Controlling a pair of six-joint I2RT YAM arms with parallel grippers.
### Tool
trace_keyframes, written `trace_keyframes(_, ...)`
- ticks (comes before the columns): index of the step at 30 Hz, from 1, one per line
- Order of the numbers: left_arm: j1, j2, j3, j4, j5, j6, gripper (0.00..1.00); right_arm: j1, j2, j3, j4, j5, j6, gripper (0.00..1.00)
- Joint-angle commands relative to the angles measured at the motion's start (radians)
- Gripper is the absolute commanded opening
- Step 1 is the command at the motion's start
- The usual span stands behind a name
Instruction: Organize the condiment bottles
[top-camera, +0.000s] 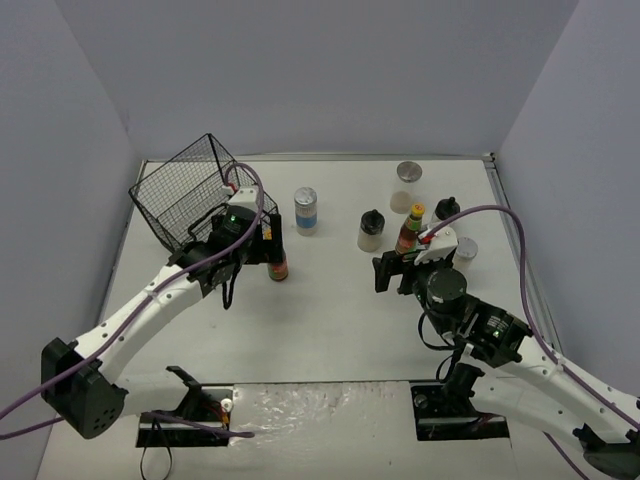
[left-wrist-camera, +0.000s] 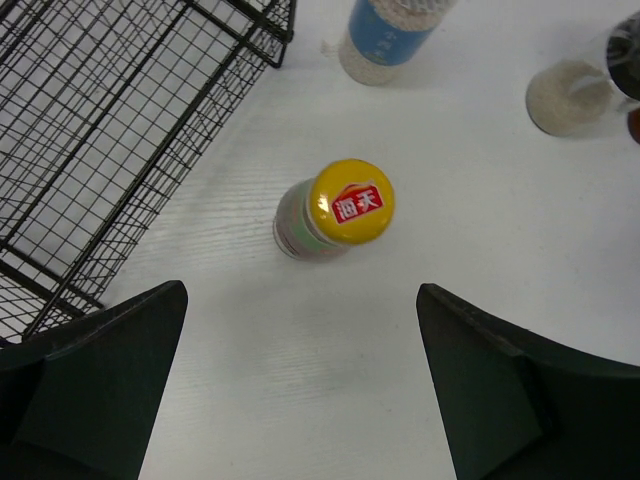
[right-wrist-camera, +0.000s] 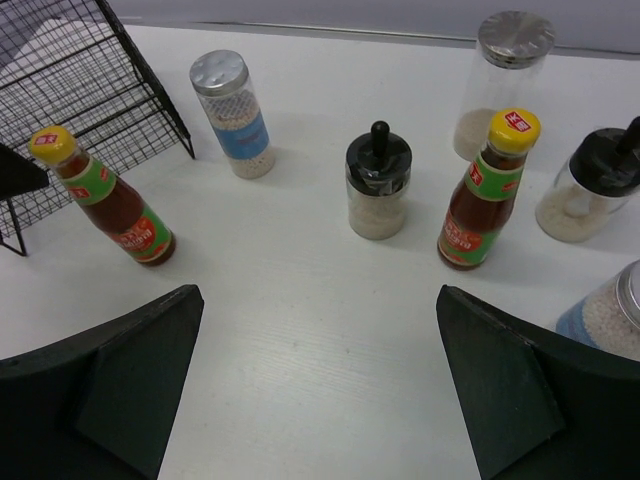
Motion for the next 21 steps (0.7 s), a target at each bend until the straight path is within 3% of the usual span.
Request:
trace_keyframes(1,-0.001,0.048,0.052,0.102,-0.125,-0.058,0.97,-0.004,-0.025,-0.015,-0.029,0.067,0.042,1.0)
trace_keyframes(10,-0.004,0.117,0.042,0.203,-0.093,-0.095,0.9,-0.004,-0.007,-0.001,-0.039,0.06,0.023,1.0)
trace_keyframes(21,-0.034,0.162,0.049,0.193,-0.124,-0.138,0.71,-0.004,0.006,0.002,-0.049,0.016,0.024,1.0)
